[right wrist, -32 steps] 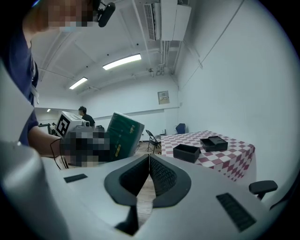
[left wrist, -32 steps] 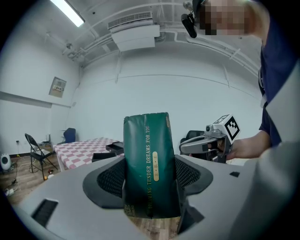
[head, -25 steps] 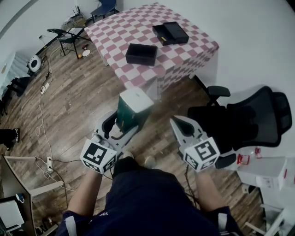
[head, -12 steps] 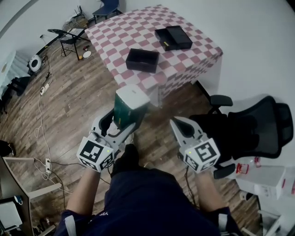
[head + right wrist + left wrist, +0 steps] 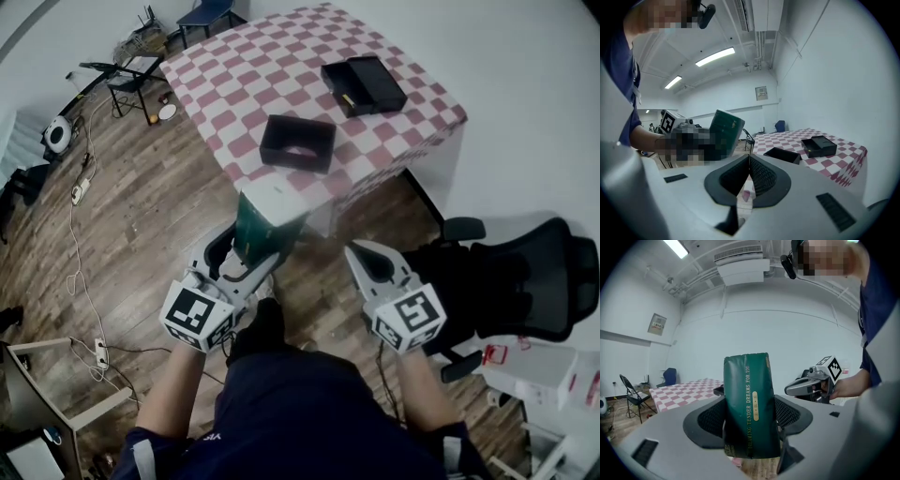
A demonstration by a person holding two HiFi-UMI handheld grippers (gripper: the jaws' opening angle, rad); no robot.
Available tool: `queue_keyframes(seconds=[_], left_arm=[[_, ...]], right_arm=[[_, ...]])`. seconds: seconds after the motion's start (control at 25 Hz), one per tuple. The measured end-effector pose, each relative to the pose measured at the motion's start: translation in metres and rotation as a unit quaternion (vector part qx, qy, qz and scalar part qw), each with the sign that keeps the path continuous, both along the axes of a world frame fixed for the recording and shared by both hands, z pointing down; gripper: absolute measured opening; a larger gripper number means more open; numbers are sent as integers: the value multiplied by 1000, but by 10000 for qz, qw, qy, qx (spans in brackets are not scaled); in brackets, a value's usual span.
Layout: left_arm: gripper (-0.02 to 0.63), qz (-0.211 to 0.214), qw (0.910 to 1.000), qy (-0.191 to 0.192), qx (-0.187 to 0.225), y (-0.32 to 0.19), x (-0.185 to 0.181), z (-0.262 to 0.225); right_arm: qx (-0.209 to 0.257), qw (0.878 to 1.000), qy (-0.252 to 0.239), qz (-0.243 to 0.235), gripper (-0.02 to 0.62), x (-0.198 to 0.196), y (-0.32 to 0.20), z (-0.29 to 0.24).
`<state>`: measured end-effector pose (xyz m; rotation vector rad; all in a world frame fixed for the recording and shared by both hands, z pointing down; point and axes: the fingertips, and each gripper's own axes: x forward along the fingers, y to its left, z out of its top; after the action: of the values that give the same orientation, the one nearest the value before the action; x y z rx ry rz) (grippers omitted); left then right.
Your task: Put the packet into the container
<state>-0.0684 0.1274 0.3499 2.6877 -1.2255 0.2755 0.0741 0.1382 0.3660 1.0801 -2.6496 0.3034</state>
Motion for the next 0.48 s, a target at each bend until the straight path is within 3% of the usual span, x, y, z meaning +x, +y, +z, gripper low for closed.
queue_keyframes(seconds=[0.48], left_arm=[[342, 462, 9980, 33, -426, -151, -71, 20]], right_arm=[[-282, 9987, 188, 383, 18, -75, -145, 12]])
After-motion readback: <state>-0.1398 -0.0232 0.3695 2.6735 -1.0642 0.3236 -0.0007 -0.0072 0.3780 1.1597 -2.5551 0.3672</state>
